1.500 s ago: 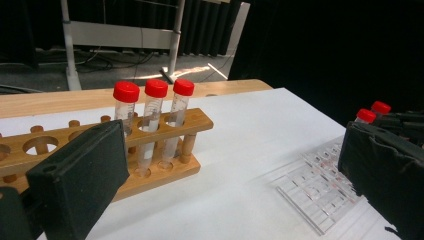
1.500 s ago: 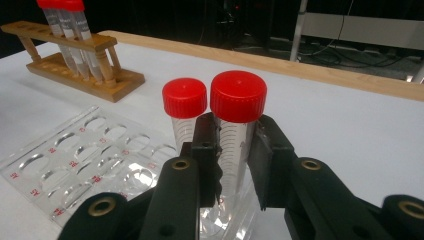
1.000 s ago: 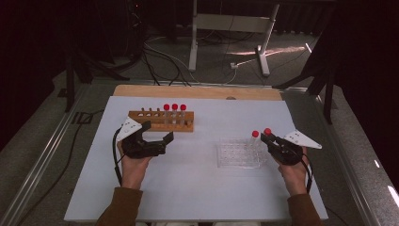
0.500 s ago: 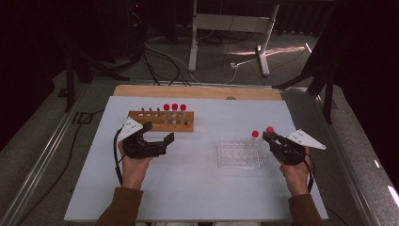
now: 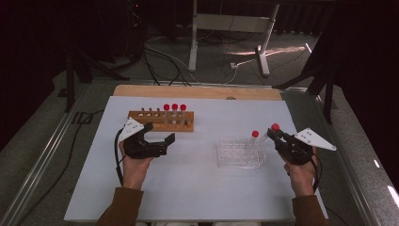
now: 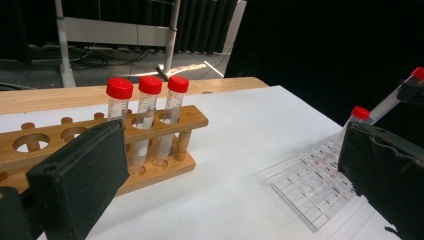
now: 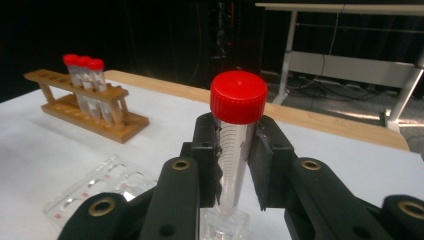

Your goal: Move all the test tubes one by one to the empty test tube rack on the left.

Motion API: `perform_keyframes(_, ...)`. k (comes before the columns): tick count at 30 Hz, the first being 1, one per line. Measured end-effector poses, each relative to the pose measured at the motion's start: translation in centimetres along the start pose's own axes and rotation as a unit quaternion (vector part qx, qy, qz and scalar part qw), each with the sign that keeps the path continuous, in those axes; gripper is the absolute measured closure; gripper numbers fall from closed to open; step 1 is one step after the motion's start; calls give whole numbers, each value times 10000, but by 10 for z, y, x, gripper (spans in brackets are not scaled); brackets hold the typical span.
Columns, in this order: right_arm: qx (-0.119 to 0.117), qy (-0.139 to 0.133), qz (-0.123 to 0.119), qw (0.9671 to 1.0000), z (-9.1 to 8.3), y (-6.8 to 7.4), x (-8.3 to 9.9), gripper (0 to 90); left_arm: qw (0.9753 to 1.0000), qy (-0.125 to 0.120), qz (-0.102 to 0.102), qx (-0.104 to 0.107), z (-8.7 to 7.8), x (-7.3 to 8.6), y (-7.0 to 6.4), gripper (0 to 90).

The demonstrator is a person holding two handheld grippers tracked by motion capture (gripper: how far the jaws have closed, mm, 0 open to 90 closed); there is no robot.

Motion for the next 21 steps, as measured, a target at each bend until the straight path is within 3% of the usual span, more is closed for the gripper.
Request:
perform_keyframes(9, -224, -113, -153, 9996, -11, 14, -14, 742, 10000, 10, -4, 13, 0, 0, -1, 5)
perform_keyframes(21, -645, -81, -352, 9973, -14, 45, -17, 742, 10000, 44, 37, 72, 4, -1, -7, 5)
Point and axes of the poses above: each handheld gripper's, and its own axes: z roughly forward along the jaws, x roughly out of its underside, y roughly to its left, the point moved 10 cm from there along z, roughly forward along the jaws, and after that the axes turned 15 degrees about x, right-handed, at the moved point
